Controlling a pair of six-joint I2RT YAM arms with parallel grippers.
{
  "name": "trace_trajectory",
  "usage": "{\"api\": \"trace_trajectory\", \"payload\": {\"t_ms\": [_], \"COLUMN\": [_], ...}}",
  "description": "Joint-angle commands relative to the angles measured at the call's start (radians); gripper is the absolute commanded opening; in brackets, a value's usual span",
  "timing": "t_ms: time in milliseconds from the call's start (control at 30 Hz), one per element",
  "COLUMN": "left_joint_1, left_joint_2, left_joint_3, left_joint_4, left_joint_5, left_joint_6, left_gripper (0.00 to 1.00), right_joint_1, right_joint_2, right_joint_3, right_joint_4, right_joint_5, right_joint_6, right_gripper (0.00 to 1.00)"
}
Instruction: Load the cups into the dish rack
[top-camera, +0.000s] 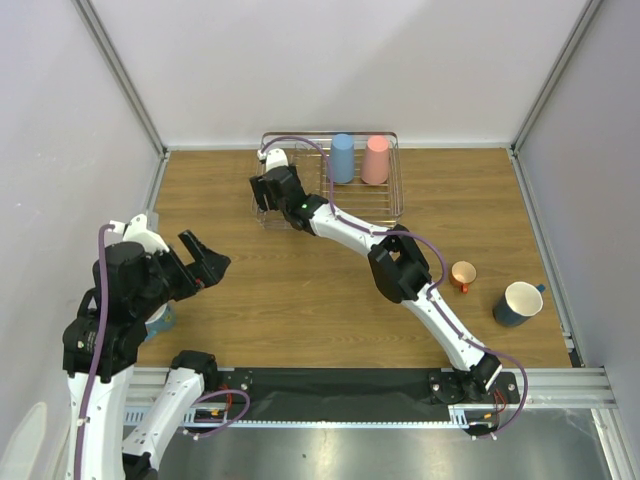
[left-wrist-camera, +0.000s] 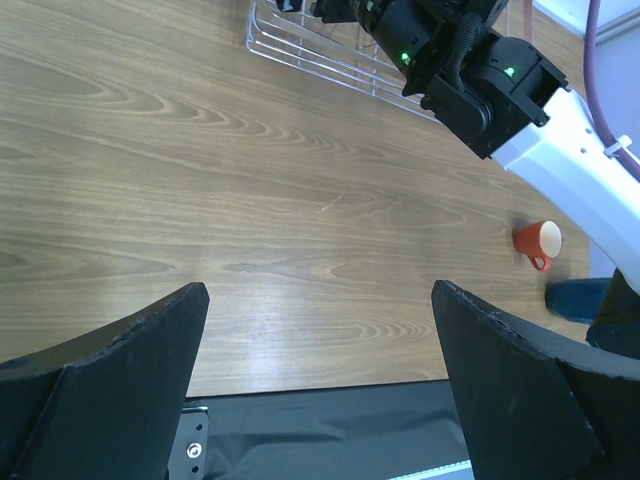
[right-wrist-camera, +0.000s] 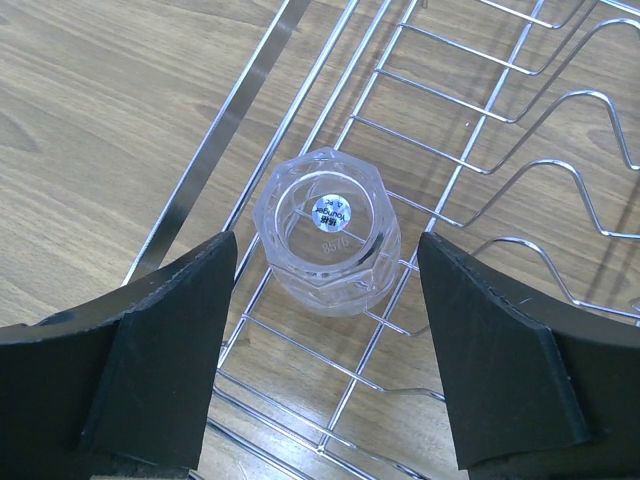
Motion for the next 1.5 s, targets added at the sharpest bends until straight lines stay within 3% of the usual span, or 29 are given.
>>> {"api": "trace_trajectory", "payload": {"t_ms": [0,733,1100,1333,1467], "left_joint_1": [-0.002,-0.002,-0.002,-0.002,0.028], "left_joint_2": [0.008,0.025,0.117,0.222,0.301], "left_joint_3": [0.000,0.017,0.074,0.087,0.083], "left_joint_4": [0.041,0.026,-0.133,-0.219,-0.328], "left_joint_5": [0.026,-0.019,-0.259,-0.394,-0.511], "left_joint_6": [0.022,-0.003,-0.039,-0.024,-0.029], "left_gripper": [1.00,0.99,0.94,0.94,0.88], "right_joint_1": [-0.026,-0.032,-0.030,-0.024,-0.033], "right_joint_2": [-0.008,-0.164,-0.348,-0.576,-0.744], "right_joint_3": [0.055,0.044,-0.031,-0.189,-0.330], "right_joint_4": [0.013,-0.013,-0.072,-0.272,-0.420], "right_joint_5": [0.052,0.072,0.008,-0.111,-0.222], "right_joint_6": [-0.013,-0.013,0.054,0.151,0.221], "right_gripper": [0.80,0.78,0.78,0.79,0.79]}}
